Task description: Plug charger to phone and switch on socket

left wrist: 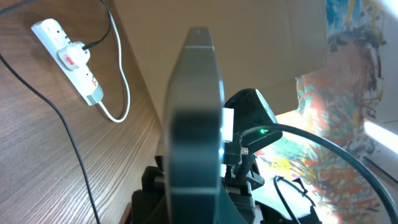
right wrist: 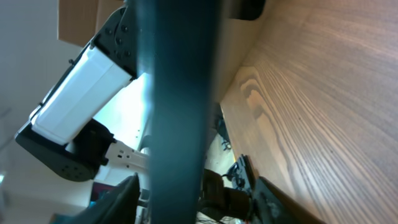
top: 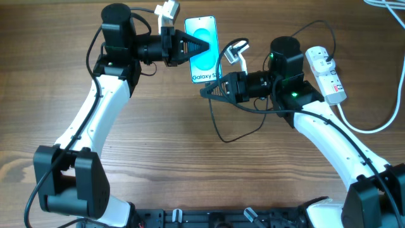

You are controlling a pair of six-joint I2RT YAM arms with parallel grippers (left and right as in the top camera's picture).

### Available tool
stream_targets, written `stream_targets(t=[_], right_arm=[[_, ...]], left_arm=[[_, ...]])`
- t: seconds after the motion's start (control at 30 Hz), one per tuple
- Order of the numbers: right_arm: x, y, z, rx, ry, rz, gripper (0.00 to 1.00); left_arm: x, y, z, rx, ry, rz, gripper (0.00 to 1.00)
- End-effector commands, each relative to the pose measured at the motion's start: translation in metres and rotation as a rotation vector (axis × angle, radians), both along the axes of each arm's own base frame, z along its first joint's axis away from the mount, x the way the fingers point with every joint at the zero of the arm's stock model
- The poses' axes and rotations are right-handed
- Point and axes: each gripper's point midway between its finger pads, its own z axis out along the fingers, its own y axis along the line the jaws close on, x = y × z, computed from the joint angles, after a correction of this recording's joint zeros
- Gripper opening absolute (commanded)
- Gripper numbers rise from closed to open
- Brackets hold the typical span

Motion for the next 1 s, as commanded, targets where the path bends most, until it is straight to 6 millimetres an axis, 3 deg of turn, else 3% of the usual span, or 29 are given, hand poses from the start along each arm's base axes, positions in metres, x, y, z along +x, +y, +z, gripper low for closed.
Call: stream_targets(t=[0.0, 0.1, 0.17, 0.43, 0.77, 0.8, 0.87, 0.97], right_arm=[[-0.002, 0.000, 0.012, 0.023, -0.071, 0.014, 0.43], [0.004, 0.000, 0.011, 0.014, -0.075, -0.016, 0.30], [0.008, 0.001, 0.010, 0.005, -0.056, -0.039, 0.06], [0.013, 0.002, 0.030, 0.053, -0.062, -0.057, 0.04], [0.019, 0.002, 0.031, 0.052, -0.067, -0.087, 0.04], [0.020, 0.002, 0.031, 0.052, -0.076, -0.092, 0.09], [0.020, 0.002, 0.031, 0.052, -0.091, -0.091, 1.00], [0.022, -0.001, 0.025, 0.038, -0.127, -0.101, 1.00]], left_arm=[[-0.006, 0.002, 0.008, -0.002, -0.036, -0.005, 0.04], [-0.011, 0.002, 0.009, -0.008, -0.034, -0.033, 0.04], [-0.019, 0.002, 0.010, -0.018, -0.052, -0.083, 0.04], [-0.035, -0.003, 0.011, -0.035, -0.099, -0.167, 0.04], [-0.039, -0.004, 0.006, -0.033, -0.044, -0.183, 0.04], [-0.039, -0.004, 0.006, -0.033, -0.044, -0.183, 0.04], [-0.039, -0.004, 0.006, -0.032, -0.045, -0.181, 0.04], [-0.037, -0.005, 0.005, -0.029, -0.064, -0.170, 0.04]])
